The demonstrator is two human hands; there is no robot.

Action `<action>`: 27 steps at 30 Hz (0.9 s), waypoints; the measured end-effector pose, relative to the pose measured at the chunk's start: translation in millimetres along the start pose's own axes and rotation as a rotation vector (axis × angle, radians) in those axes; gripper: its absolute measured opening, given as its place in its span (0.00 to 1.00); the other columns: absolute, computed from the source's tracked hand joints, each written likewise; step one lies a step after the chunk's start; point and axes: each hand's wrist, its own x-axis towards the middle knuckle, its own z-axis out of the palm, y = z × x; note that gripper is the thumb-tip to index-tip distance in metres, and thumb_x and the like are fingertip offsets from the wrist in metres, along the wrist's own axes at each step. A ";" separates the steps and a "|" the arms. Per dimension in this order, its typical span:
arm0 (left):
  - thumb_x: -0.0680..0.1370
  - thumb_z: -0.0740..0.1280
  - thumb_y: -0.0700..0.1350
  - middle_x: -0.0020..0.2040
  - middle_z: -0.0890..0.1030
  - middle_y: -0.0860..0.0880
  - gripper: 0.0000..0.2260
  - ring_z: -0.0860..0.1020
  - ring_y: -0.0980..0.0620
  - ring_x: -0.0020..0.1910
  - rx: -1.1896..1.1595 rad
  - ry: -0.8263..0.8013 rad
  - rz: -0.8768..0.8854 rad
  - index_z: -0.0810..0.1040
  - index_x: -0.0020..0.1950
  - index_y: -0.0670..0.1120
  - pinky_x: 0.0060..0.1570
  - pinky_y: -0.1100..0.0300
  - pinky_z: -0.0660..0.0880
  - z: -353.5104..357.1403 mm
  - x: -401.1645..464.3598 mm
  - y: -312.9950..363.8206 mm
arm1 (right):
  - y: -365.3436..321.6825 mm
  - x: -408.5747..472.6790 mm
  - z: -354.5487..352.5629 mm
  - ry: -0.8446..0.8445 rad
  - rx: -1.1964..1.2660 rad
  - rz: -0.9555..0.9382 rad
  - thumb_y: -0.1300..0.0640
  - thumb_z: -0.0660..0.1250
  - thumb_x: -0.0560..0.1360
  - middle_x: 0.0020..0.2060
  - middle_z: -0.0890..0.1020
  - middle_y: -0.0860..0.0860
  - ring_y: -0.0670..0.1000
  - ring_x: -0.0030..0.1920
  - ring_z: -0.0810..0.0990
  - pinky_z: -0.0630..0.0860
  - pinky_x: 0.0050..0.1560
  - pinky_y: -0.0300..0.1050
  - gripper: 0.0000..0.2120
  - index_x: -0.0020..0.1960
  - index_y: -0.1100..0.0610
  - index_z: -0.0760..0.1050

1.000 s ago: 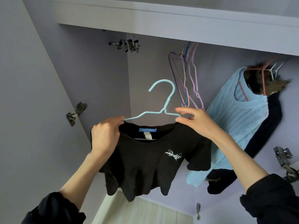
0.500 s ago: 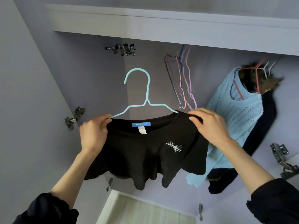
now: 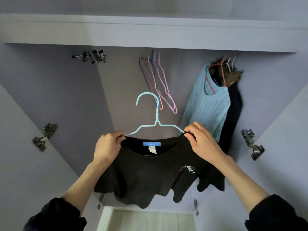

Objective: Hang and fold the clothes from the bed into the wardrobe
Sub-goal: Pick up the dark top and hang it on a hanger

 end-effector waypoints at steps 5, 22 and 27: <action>0.79 0.61 0.41 0.60 0.80 0.46 0.14 0.76 0.37 0.58 0.040 -0.148 0.110 0.78 0.61 0.52 0.56 0.48 0.73 35.5 5.8 25.1 | 12.8 -25.3 -16.9 0.007 -0.063 0.116 0.64 0.64 0.77 0.44 0.72 0.51 0.54 0.45 0.73 0.69 0.47 0.44 0.02 0.48 0.62 0.75; 0.69 0.65 0.32 0.76 0.56 0.37 0.34 0.50 0.35 0.75 0.310 0.418 0.830 0.62 0.74 0.46 0.70 0.37 0.45 -7.6 72.2 155.8 | 18.5 -2.3 -61.8 0.075 -0.449 0.599 0.63 0.60 0.76 0.59 0.70 0.54 0.55 0.59 0.69 0.70 0.52 0.49 0.14 0.62 0.60 0.69; 0.65 0.70 0.33 0.76 0.54 0.37 0.41 0.50 0.32 0.73 0.462 0.472 0.821 0.59 0.76 0.47 0.65 0.29 0.47 -15.3 105.1 178.5 | 25.8 41.9 -67.2 0.121 -0.351 0.711 0.62 0.63 0.76 0.62 0.69 0.55 0.55 0.61 0.69 0.71 0.53 0.50 0.17 0.64 0.60 0.67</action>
